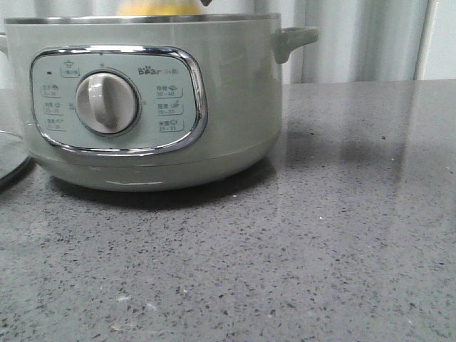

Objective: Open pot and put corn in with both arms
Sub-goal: 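Lift the corn with the right gripper and move it over the pot, then open the right gripper to drop the corn into the pot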

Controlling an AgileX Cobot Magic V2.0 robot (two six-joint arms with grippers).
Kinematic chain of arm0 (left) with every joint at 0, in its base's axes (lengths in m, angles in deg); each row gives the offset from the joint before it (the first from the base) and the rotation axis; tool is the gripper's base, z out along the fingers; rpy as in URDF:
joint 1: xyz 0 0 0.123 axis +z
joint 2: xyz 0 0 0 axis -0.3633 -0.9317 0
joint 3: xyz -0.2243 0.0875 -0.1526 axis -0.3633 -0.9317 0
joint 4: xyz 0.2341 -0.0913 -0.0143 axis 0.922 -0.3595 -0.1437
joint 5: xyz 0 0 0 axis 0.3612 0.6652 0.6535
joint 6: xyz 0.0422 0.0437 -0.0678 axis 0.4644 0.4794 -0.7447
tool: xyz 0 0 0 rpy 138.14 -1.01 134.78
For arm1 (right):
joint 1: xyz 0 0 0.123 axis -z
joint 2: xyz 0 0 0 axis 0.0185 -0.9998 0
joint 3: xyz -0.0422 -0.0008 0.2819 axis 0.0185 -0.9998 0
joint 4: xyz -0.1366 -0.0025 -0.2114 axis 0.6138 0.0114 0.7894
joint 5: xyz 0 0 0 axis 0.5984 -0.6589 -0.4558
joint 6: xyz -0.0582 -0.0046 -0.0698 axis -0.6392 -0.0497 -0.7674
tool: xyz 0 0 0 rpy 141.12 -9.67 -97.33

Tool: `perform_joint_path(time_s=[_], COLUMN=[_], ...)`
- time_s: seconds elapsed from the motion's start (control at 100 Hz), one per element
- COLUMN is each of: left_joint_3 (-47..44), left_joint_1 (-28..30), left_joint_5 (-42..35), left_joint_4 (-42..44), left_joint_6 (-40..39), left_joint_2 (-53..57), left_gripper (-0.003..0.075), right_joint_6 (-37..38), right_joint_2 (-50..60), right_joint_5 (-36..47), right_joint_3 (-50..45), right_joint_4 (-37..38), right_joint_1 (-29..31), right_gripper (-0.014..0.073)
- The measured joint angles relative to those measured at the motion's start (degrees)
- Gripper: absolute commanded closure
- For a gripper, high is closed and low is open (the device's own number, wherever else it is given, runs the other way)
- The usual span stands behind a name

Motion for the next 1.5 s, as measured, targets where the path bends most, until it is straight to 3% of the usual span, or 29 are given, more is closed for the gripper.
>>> perform_joint_path(time_s=[0.17, 0.24, 0.39, 0.47, 0.7, 0.97, 1.5], left_joint_3=[0.0, 0.0, 0.0, 0.0, 0.0, 0.0, -0.12], left_joint_1=[0.0, 0.0, 0.0, 0.0, 0.0, 0.0, 0.0], left_joint_5=[0.0, 0.0, 0.28, 0.54, 3.39, 10.16, 25.29], left_joint_4=[0.0, 0.0, 0.0, 0.0, 0.0, 0.11, 0.78], left_joint_6=[0.0, 0.0, 0.0, 0.0, 0.0, 1.33, 3.64], left_joint_2=[0.0, 0.0, 0.37, 1.43, 6.66, 17.86, 31.84], left_gripper=[0.0384, 0.0384, 0.039, 0.0437, 0.0739, 0.0741, 0.0741], right_joint_6=[-0.21, -0.21, -0.21, -0.21, -0.21, -0.21, -0.21], right_joint_2=[0.0, 0.0, 1.88, 4.11, 10.97, 21.59, 57.56], right_joint_5=[0.0, 0.0, -0.12, -0.33, -0.55, 4.05, 36.88], right_joint_3=[0.09, 0.39, 0.51, 0.51, 0.65, -6.4, -55.77], right_joint_4=[0.0, 0.0, 0.11, 0.48, 2.14, 8.09, 13.08], right_joint_1=[0.0, 0.0, 0.0, 0.0, 0.0, -0.48, -0.48], right_gripper=[0.0161, 0.0211, 0.0505, 0.0665, 0.065, 0.065, 0.065])
